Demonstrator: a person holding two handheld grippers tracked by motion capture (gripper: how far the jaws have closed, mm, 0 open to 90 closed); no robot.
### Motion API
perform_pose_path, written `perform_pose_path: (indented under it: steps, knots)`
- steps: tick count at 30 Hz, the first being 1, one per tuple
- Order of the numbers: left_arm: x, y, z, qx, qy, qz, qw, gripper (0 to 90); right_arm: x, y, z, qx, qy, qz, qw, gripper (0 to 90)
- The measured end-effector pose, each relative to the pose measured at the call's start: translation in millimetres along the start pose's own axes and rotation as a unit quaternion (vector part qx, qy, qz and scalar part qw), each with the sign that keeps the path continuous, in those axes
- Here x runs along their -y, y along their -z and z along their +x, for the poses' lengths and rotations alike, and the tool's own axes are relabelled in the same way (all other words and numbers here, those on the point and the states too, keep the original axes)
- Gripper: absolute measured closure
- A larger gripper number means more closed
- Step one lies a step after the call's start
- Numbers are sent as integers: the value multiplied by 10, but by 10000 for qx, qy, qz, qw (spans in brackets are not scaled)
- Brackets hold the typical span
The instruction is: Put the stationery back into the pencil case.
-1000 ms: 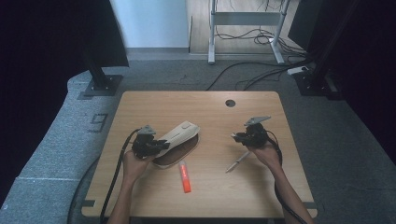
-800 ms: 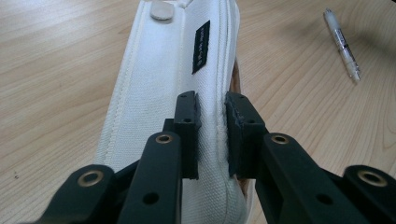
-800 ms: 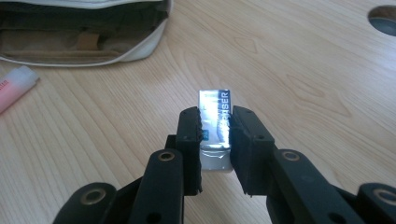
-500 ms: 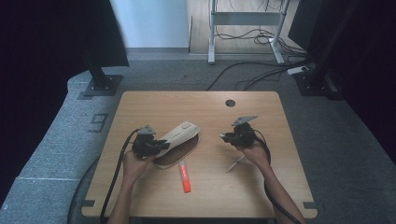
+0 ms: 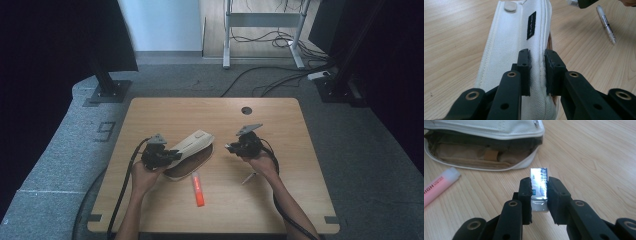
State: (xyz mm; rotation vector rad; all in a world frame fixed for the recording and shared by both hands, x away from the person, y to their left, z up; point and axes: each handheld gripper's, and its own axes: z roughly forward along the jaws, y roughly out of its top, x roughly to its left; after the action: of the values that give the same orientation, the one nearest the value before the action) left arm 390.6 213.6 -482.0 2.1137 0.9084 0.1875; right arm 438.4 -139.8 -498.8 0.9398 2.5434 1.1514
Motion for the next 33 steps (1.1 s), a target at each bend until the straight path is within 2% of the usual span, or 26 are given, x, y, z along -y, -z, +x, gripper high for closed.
perform_pose_path:
  steps: [12, 20, 33]
  knots:
    - [-1, 2, -4, 15, -9, -5, 10000, 757, -163, -196, 165, -116, 183, 17, 9998, 717]
    - [-1, 2, -5, 22, -8, -8, 10000, 757, -235, -328, 254, -185, 213, 54, 9996, 717]
    - [-3, 2, -2, 50, 4, -18, 10000, 757, -308, -586, 337, -201, 270, 102, 9994, 717]
